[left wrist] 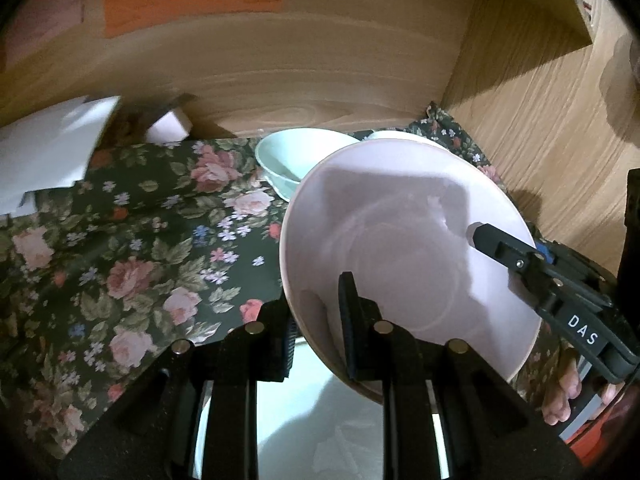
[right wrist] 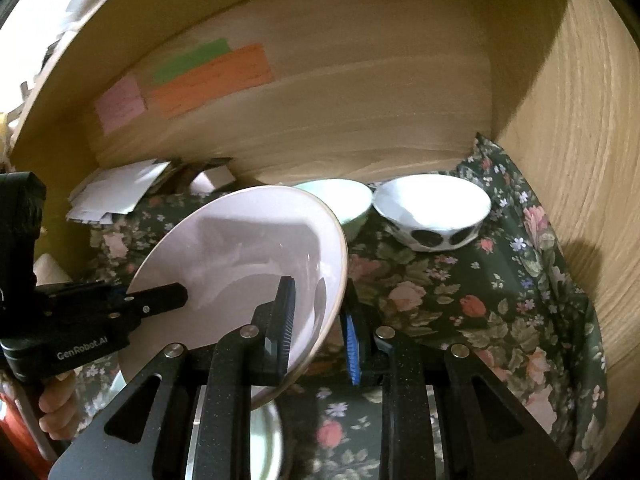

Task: Organize plates and bowls
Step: 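Lift the pale pink bowl and carry it over the plate stack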

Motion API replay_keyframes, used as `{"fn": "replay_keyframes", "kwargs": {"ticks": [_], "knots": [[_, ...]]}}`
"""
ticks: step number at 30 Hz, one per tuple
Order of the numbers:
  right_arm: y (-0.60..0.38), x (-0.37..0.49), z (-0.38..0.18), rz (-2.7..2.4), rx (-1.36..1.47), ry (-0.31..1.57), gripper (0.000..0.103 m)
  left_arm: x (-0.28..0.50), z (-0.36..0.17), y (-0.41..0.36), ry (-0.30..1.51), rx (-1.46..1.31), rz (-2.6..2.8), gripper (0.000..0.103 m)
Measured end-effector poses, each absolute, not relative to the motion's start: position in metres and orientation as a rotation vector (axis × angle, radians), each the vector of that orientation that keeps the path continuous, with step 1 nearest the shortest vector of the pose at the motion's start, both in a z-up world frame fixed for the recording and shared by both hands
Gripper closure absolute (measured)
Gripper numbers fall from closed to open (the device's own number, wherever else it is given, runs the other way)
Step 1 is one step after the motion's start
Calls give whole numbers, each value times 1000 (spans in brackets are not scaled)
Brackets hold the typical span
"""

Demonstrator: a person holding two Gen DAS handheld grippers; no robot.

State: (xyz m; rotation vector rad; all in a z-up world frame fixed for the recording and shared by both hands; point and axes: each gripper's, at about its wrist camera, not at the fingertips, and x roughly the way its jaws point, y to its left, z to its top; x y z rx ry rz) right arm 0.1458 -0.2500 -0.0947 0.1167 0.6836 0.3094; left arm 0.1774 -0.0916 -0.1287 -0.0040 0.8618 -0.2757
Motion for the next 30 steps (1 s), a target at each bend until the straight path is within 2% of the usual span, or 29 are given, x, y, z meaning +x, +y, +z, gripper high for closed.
{"fn": "replay_keyframes", "kwargs": {"ticks": [30], "knots": [[-139,109,-88,485,31,671,83,91,-118,21,799,-88,-87,84]]}}
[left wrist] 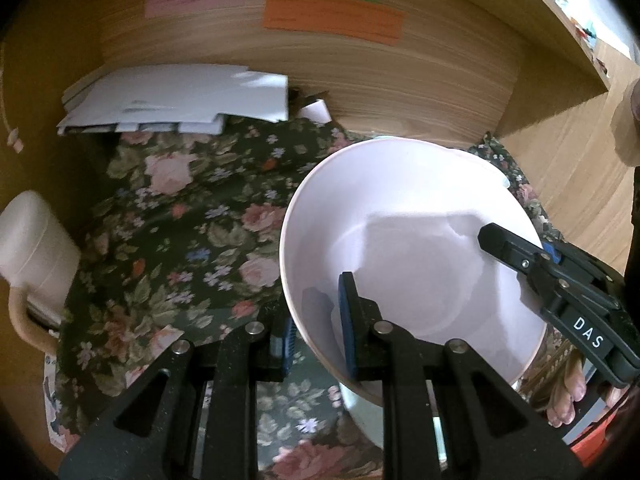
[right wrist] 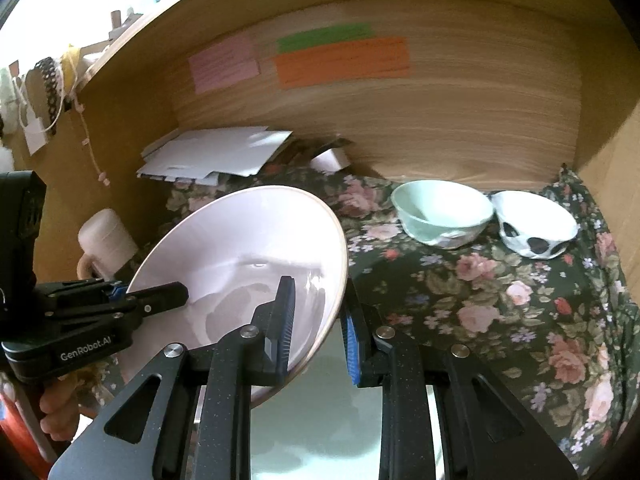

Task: Organize plates and bowls
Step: 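Lift the pale pink bowl and carry it over the plate stack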

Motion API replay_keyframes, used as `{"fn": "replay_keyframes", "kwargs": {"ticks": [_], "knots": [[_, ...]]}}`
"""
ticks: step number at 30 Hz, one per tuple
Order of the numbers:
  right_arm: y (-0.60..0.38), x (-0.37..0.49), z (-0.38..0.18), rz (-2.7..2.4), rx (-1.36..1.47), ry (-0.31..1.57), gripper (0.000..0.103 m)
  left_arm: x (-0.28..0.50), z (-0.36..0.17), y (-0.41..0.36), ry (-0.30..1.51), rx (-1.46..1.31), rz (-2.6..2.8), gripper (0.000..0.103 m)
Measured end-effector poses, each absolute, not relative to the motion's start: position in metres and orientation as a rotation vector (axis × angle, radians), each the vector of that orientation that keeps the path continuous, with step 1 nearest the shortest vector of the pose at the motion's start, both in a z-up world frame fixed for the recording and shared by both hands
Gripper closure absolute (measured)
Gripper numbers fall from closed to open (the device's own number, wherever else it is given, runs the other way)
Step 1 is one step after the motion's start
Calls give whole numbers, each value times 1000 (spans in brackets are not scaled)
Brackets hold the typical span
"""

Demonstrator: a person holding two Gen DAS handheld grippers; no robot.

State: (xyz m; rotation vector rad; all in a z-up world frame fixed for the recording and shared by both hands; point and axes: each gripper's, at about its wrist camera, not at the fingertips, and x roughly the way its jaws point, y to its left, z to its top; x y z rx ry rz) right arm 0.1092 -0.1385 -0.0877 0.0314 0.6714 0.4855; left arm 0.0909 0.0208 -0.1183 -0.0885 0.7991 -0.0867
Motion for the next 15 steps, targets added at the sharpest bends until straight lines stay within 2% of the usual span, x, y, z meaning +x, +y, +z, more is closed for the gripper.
{"fn": "replay_keyframes", "kwargs": {"ticks": [15], "knots": [[-83,97,-96,562,-17,705,83,58,-132,77,797,-138,-25,84]]}}
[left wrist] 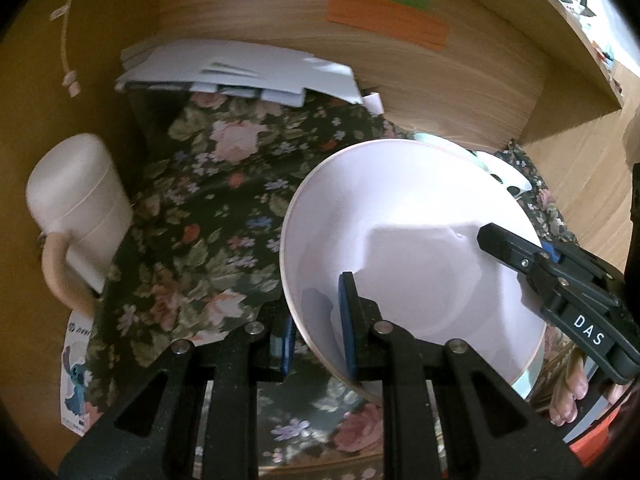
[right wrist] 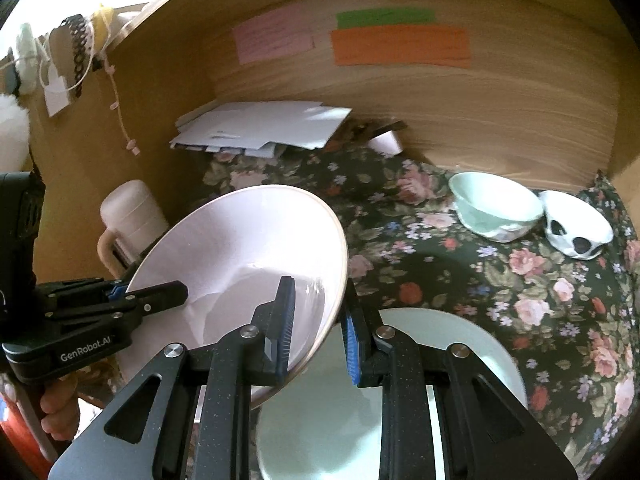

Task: Organize plates and bowls
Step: 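Lift the pale pink bowl and carry it over the plate stack, then lower the pale pink bowl onto the mint green plate and open both grippers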

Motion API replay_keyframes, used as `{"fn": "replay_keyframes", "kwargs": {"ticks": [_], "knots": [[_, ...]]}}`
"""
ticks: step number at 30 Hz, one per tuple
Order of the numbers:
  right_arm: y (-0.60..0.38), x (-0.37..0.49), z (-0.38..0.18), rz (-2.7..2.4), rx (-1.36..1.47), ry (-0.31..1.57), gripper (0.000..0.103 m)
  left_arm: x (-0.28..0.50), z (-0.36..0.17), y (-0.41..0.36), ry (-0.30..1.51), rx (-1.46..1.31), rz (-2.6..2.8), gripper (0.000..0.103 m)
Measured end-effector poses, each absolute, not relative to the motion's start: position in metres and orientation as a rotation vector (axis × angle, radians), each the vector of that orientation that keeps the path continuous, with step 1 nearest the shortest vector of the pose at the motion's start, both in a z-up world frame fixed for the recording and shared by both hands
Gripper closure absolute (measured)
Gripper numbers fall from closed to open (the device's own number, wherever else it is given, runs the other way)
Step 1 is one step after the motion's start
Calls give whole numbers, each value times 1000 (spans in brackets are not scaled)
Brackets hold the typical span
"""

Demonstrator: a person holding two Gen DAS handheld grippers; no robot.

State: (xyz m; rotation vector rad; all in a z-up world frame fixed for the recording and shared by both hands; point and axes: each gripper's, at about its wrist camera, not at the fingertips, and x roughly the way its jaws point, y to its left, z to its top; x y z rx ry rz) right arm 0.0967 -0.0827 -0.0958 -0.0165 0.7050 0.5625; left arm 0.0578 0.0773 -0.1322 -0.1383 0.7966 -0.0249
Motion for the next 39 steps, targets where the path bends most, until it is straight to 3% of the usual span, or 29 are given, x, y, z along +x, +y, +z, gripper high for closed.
{"fn": "replay_keyframes", "kwargs": {"ticks": [19,39], "knots": [[-31,98,-119,602,-117,801,83,37,-158,130,823,-212,35,84],[-26,114,-152,563,-165,932,80,63,-185,136,861,-190,15,84]]}}
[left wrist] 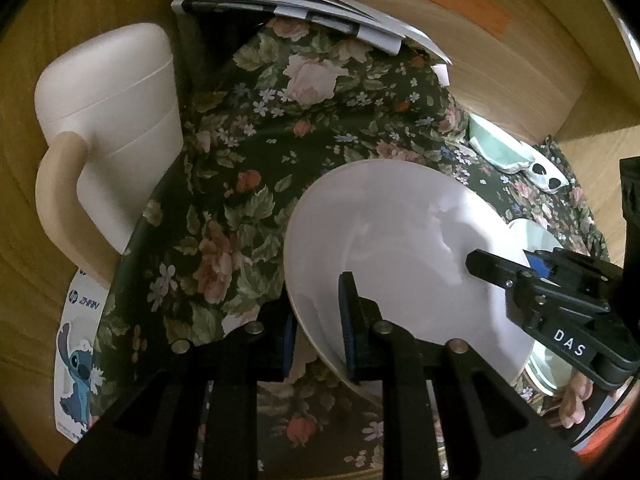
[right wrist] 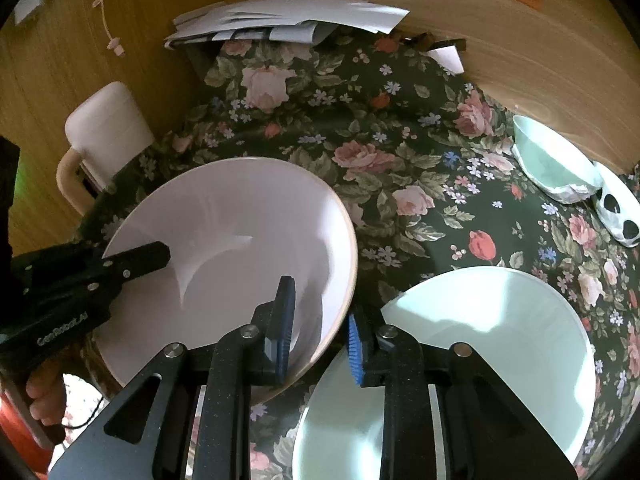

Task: Organize plates and bowls
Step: 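Lower the pale pink bowl onto the mint green plate and open both grippers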

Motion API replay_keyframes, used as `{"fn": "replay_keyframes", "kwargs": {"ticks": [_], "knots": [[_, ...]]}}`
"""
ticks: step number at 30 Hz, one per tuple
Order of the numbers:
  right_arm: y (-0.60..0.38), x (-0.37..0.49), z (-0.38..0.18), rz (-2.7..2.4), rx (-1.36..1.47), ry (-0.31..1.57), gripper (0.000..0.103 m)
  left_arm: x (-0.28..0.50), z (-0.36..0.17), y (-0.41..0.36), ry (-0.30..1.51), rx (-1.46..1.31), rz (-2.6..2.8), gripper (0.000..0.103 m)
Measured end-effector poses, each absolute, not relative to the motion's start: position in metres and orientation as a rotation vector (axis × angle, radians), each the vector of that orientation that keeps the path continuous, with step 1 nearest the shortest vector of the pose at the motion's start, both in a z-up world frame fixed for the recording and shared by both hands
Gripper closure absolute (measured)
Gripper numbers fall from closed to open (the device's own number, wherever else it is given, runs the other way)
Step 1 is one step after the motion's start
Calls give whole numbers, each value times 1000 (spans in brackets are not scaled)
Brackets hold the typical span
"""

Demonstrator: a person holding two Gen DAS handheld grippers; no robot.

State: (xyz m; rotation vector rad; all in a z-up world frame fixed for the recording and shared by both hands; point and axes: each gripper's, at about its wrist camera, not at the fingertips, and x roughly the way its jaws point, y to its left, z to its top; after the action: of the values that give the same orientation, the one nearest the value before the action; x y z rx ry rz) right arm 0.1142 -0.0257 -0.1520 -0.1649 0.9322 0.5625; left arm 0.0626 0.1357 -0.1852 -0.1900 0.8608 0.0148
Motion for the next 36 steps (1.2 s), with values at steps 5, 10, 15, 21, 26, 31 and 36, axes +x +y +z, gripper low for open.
{"fn": "replay_keyframes", "kwargs": {"ticks": [5,10,15,21,26,31,36], "knots": [[-30,114,-149,572,-160,922,78,62,-185,135,851,-184,11,84],[-38,109,-137,576,-148,875,68,58,-181,135,835,-165,43,71],[-51,102,-116,579,-128,793,56,52,-166,137,786,-133,77,57],[-70,94,-90,573,-113,689,43,39,-135,129,687,-106,99,43],[-89,88,-73,556,-111,615,38,30,-109,111,597,-66,92,32],[-111,86,-59,537,-95,562,22,26,-94,93,553,-59,75,17],[-135,88,-49,508,-85,524,20,31,-83,73,528,-54,61,12]]}}
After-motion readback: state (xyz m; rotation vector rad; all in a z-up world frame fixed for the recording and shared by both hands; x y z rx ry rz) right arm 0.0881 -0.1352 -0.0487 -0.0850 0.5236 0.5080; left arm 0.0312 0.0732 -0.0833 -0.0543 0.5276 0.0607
